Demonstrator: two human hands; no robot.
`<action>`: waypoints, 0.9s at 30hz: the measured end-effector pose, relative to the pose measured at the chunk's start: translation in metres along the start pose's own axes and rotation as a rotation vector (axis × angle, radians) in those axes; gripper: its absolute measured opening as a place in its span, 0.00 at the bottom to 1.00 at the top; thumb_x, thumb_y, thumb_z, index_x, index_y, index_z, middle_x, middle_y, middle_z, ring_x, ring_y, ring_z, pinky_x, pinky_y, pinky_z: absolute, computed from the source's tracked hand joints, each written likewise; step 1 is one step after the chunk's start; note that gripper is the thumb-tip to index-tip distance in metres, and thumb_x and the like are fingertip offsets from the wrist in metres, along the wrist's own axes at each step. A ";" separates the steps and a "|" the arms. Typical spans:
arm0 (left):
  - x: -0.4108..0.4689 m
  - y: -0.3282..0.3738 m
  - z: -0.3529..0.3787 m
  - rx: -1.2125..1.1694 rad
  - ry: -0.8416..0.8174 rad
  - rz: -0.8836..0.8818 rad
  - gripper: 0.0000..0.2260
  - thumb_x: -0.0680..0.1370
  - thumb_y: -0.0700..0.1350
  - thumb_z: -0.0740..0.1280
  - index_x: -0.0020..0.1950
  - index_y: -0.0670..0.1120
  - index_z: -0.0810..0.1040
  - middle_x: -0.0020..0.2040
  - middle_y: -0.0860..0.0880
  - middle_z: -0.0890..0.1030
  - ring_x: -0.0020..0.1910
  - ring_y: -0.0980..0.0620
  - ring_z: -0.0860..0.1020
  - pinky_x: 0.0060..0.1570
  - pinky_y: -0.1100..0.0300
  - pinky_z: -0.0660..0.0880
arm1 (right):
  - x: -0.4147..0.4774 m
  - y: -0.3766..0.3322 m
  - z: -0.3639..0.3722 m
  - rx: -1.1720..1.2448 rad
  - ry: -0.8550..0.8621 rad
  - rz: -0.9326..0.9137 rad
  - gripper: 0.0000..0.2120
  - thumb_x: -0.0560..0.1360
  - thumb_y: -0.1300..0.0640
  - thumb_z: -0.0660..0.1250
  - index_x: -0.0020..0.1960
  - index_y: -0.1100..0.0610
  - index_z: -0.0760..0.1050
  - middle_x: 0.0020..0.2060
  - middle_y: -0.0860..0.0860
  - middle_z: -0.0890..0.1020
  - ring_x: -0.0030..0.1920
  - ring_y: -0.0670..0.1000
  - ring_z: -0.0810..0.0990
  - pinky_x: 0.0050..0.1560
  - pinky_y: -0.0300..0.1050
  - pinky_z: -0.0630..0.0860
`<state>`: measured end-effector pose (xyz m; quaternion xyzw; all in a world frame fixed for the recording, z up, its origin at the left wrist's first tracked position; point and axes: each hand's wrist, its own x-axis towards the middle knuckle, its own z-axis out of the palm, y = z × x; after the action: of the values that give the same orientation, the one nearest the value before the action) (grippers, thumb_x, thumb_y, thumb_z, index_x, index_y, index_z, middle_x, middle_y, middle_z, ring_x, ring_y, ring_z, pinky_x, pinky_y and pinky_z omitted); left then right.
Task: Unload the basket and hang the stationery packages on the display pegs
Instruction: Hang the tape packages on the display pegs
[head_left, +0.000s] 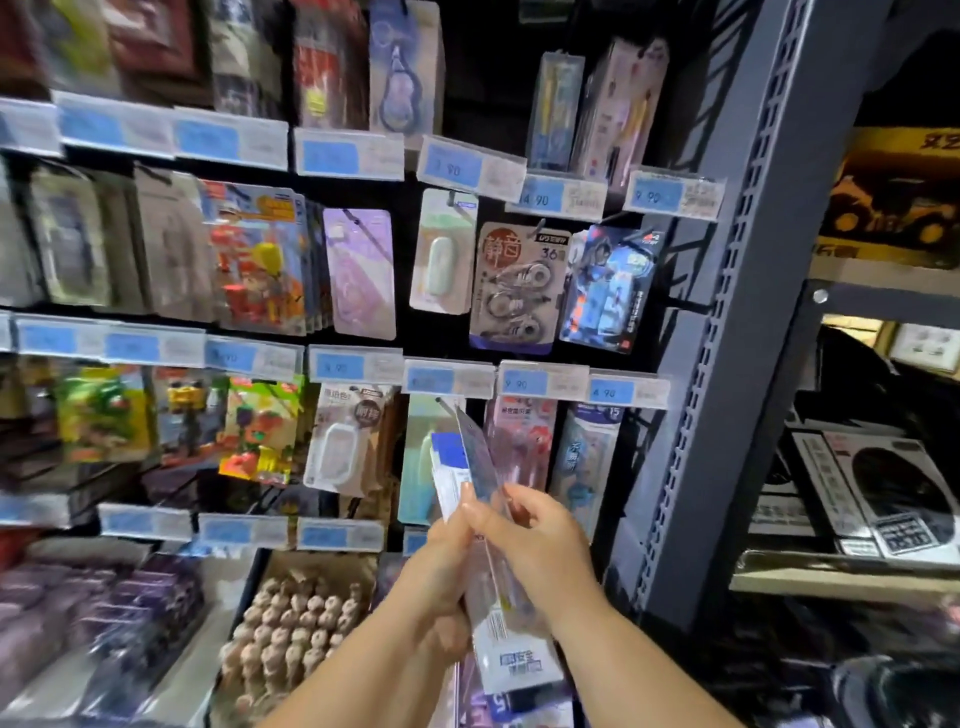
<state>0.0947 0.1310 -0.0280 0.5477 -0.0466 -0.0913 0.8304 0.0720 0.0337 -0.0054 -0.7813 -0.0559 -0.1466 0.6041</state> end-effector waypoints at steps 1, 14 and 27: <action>-0.003 0.000 -0.004 -0.002 0.022 -0.004 0.21 0.81 0.55 0.57 0.62 0.40 0.75 0.61 0.40 0.79 0.60 0.49 0.79 0.62 0.52 0.76 | 0.001 0.002 0.003 0.021 -0.026 -0.001 0.11 0.70 0.51 0.76 0.30 0.45 0.80 0.31 0.40 0.79 0.35 0.35 0.78 0.40 0.30 0.73; -0.033 0.006 -0.053 -0.248 0.225 0.021 0.08 0.80 0.42 0.66 0.59 0.46 0.76 0.42 0.42 0.86 0.40 0.44 0.85 0.37 0.52 0.81 | 0.004 0.006 0.059 0.263 -0.231 0.209 0.26 0.64 0.44 0.78 0.57 0.58 0.81 0.50 0.55 0.85 0.51 0.57 0.84 0.58 0.56 0.78; -0.035 0.006 -0.078 -0.223 0.364 0.030 0.08 0.80 0.39 0.66 0.57 0.49 0.75 0.48 0.43 0.86 0.46 0.43 0.84 0.42 0.49 0.80 | 0.004 0.003 0.068 0.053 -0.222 0.159 0.16 0.62 0.50 0.66 0.43 0.61 0.80 0.42 0.58 0.85 0.43 0.58 0.84 0.47 0.59 0.79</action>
<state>0.0744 0.2104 -0.0520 0.4589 0.1064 0.0166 0.8819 0.0879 0.0981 -0.0221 -0.7784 -0.0642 -0.0096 0.6244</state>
